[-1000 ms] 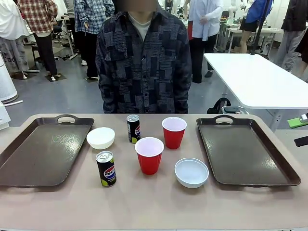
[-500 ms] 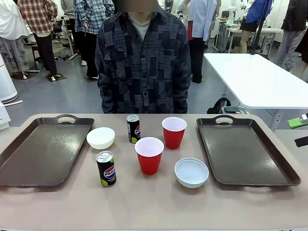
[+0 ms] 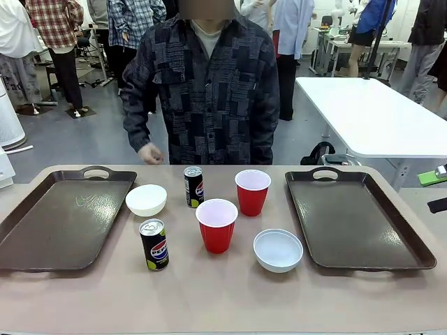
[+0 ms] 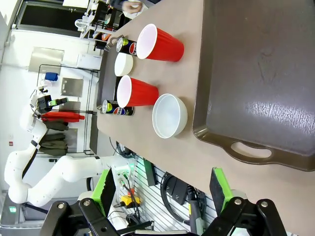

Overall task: Prepare tableware on both trays.
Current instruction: Pick up a Picnic Bowl from the table and place it on a Handle tray.

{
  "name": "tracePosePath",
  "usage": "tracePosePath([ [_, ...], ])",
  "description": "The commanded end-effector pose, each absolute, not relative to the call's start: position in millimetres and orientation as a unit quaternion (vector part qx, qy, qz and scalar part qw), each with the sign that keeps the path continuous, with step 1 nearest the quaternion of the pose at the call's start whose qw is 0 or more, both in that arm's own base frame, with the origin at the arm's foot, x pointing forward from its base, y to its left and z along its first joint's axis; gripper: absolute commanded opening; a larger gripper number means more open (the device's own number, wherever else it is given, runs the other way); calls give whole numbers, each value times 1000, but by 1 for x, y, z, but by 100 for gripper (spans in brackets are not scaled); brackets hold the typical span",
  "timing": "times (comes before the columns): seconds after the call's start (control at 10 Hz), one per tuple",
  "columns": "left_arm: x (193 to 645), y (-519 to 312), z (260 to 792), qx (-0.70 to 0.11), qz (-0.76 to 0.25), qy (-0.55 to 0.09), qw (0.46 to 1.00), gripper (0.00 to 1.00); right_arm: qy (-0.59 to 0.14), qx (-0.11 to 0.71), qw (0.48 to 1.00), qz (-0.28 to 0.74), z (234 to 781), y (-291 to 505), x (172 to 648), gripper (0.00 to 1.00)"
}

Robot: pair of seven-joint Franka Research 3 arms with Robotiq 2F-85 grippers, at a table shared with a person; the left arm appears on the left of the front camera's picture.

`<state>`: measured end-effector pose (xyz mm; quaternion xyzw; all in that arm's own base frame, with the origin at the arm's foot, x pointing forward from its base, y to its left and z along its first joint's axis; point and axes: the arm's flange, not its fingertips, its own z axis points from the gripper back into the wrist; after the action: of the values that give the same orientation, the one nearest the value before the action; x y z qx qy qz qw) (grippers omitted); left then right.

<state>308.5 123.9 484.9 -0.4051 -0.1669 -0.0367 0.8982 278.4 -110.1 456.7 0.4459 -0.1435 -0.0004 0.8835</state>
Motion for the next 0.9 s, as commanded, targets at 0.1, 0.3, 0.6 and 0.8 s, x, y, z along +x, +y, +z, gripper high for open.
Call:
tracePosePath([
  [0.1,309,124,485,-408,-37,-168,897,100,-143,450,882,0,456,-110,279,100],
  [0.3,309,124,485,-408,-37,-168,897,100,-143,450,882,0,456,-110,279,100],
  [0.6,309,124,485,-408,-37,-168,897,100,-143,450,882,0,456,-110,279,100],
  [0.8,309,124,485,-408,-37,-168,897,100,-143,450,882,0,456,-110,279,100],
])
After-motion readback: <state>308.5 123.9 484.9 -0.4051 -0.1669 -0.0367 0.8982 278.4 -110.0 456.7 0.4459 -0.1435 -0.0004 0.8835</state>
